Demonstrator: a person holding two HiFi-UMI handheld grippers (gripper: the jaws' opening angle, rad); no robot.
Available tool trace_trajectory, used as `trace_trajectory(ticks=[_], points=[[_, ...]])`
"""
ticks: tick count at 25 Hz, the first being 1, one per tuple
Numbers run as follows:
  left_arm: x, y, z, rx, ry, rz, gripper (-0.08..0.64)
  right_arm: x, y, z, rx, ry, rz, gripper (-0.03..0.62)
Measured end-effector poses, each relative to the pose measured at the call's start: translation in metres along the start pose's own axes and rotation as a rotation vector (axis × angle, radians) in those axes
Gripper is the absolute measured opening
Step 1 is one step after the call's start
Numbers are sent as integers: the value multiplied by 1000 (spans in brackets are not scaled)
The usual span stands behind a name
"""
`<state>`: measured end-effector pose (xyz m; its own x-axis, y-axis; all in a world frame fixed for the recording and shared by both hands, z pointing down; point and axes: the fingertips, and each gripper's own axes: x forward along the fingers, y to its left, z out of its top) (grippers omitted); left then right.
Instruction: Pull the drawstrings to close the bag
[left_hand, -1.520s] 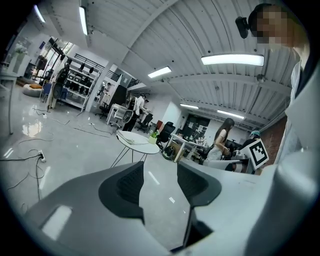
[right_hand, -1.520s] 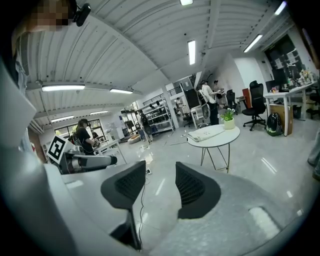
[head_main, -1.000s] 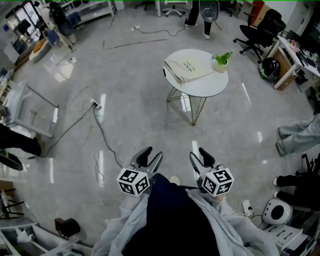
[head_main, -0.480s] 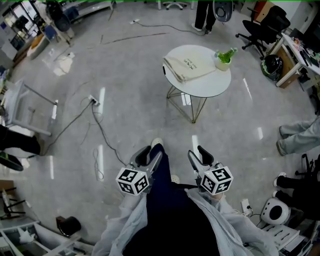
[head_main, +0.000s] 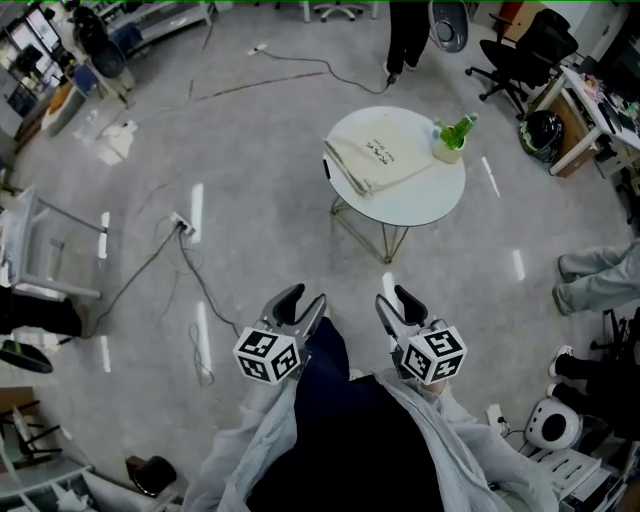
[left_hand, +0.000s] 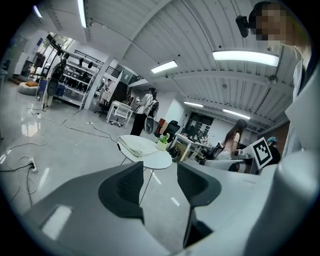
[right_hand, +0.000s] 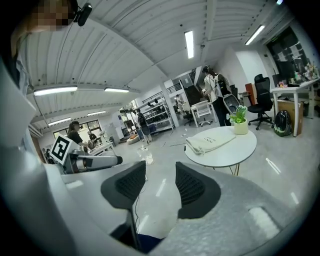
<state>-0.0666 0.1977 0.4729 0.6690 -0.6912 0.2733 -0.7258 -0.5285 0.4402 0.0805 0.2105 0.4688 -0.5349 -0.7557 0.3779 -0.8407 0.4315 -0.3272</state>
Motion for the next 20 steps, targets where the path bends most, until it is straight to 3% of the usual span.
trace_trajectory(ticks=[9,20], points=[[45,54,59,33,9,-63,210,61,-18,49,18,-44,-74,184],[67,119,88,48,38,-111,210,127,-13,63,37,-55,-123,183]])
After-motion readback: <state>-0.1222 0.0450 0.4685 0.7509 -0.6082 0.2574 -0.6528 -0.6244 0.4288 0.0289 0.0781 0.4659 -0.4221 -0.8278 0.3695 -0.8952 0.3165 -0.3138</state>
